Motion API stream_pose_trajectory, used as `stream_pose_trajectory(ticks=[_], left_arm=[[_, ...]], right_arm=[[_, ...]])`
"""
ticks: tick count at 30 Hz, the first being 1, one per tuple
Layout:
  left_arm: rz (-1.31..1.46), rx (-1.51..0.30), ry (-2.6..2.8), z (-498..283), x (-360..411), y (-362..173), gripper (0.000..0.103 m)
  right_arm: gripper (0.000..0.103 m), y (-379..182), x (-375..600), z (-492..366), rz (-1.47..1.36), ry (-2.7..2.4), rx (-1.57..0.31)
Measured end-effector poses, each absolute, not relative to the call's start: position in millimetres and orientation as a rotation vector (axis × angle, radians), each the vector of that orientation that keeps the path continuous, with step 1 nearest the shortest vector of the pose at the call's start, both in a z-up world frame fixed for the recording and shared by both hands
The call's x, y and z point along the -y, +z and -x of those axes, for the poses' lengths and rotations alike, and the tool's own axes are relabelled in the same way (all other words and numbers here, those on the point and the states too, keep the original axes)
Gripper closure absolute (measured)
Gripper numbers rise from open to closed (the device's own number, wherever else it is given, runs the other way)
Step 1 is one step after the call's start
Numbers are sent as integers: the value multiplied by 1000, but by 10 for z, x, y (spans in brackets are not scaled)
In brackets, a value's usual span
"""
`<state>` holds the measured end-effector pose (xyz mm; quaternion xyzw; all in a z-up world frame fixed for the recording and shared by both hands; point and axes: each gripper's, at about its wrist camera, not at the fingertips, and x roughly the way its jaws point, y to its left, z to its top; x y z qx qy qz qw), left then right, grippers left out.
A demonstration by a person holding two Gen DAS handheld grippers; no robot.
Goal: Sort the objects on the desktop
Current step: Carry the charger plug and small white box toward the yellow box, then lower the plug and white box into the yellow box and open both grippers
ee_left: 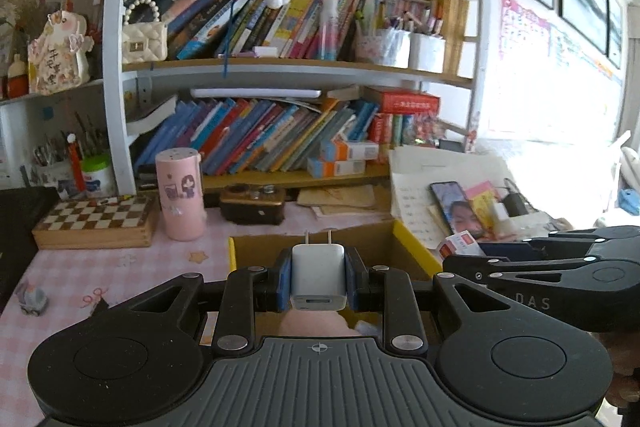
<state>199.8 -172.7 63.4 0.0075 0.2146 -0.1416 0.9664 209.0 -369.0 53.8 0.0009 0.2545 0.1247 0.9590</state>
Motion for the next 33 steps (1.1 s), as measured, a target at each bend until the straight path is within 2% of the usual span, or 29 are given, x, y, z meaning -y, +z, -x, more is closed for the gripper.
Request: stream_pose_trajectory(ticks=[10,19,28,33], left_arm=[[-78,-484,-217,-2324,1919,382,78],[-118,-617,-185,-2540,2018,-16,78],[-174,-747,-193,-2659,2084,-274,78],[-170,-760,-191,-2686,2058,-299,78]], right_arm=[[75,332,3499,-2504,67,320,-557],[75,-90,3315,-2735,210,402,-691],[75,-309,3393,-2909,184,429,-806],[75,-391,3449,-3061,142,459,-885]])
